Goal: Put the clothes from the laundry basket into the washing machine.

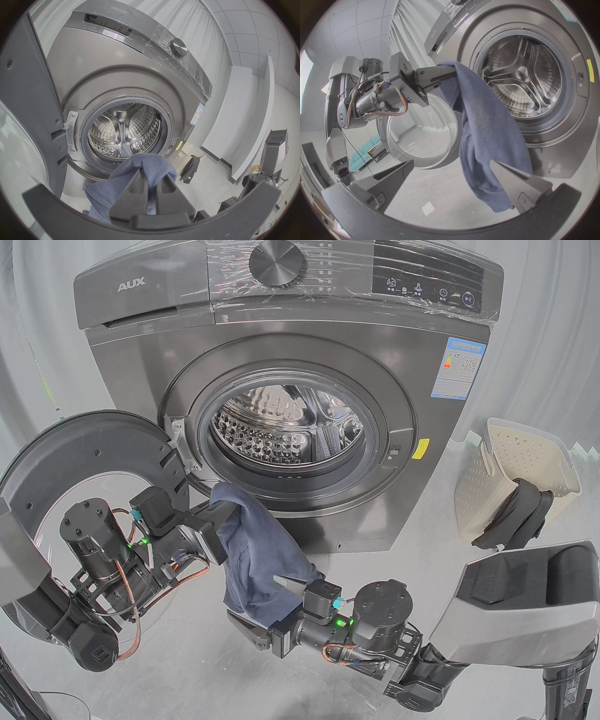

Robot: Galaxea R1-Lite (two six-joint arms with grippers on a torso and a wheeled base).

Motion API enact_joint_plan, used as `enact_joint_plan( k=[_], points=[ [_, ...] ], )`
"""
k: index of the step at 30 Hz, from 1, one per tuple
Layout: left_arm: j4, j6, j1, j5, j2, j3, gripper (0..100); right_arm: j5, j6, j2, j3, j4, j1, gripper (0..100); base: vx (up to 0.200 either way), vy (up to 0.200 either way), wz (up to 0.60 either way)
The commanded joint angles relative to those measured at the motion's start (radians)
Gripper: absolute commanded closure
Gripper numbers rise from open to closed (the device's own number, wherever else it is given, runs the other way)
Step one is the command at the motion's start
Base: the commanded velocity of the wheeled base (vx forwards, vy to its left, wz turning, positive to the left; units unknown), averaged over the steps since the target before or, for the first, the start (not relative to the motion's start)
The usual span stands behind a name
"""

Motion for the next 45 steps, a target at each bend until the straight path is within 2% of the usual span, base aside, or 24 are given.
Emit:
enact_joint_plan(
  k=[1, 10, 11, 16, 21, 22, 33, 37, 38, 45],
  points=[
    [-0.001, 0.000, 0.000, 0.002, 0.017, -0.001, 100, 0.011, -0.005, 0.076, -0.093, 0.000, 0.016, 0, 0.000, 0.000, 0.00],
    [-0.001, 0.002, -0.002, 0.004, 0.017, -0.003, 100, 0.008, -0.016, 0.169, -0.194, 0.003, -0.022, 0, 0.000, 0.000, 0.00],
    [-0.001, 0.002, -0.003, 0.004, 0.017, -0.003, 100, 0.005, -0.030, 0.200, -0.235, 0.009, -0.053, 0, 0.000, 0.000, 0.00],
    [-0.001, 0.002, -0.005, 0.002, 0.011, -0.003, 100, 0.000, -0.030, 0.225, -0.321, 0.019, -0.093, 0, 0.000, 0.000, 0.00],
    [-0.001, 0.002, -0.008, 0.004, 0.011, -0.001, 100, -0.003, -0.030, 0.229, -0.340, 0.019, -0.110, 0, 0.000, 0.000, 0.00],
    [-0.001, 0.002, -0.008, 0.004, 0.011, -0.001, 100, -0.003, -0.030, 0.231, -0.338, 0.019, -0.111, 100, 0.000, 0.000, 0.00],
    [-0.001, 0.000, -0.002, 0.004, 0.009, 0.000, 100, -0.006, -0.028, 0.214, -0.315, 0.017, -0.113, 100, 0.000, 0.000, 0.00],
    [-0.001, 0.000, 0.007, 0.002, 0.014, 0.000, 100, -0.006, -0.028, 0.152, -0.244, 0.012, -0.113, 100, 0.000, 0.000, 0.00],
    [-0.001, 0.000, 0.014, 0.002, 0.014, 0.003, 100, -0.006, -0.030, 0.106, -0.191, 0.012, -0.111, 100, 0.000, 0.000, 0.00],
    [-0.001, 0.000, 0.031, 0.002, 0.028, 0.009, 100, 0.000, -0.034, -0.070, 0.012, 0.009, -0.114, 100, 0.000, 0.000, 0.00]
  ],
)
